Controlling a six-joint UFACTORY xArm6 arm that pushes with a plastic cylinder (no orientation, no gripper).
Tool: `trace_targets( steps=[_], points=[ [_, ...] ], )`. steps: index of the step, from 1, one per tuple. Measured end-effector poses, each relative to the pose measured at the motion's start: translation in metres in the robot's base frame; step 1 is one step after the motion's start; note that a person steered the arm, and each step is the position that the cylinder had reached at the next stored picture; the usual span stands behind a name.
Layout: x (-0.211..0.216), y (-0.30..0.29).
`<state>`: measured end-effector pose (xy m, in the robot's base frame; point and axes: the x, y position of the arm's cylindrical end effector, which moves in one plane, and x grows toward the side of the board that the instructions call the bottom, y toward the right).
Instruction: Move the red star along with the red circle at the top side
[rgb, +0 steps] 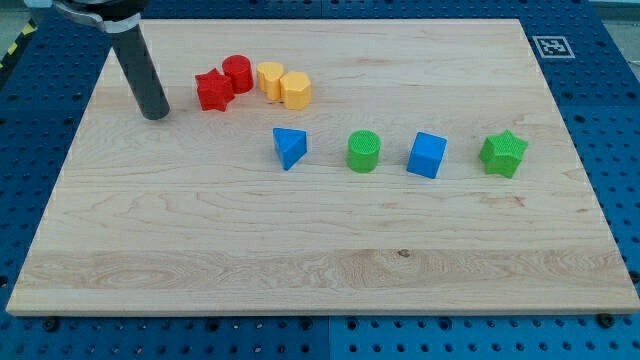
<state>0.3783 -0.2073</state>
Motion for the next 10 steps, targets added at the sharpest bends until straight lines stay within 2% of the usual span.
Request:
trace_targets(
  steps=[2,4,6,10],
  points=[
    [-0.011,0.060],
    [0.016,0.062],
    [0.015,0.109],
    [-0.001,0.093]
  ],
)
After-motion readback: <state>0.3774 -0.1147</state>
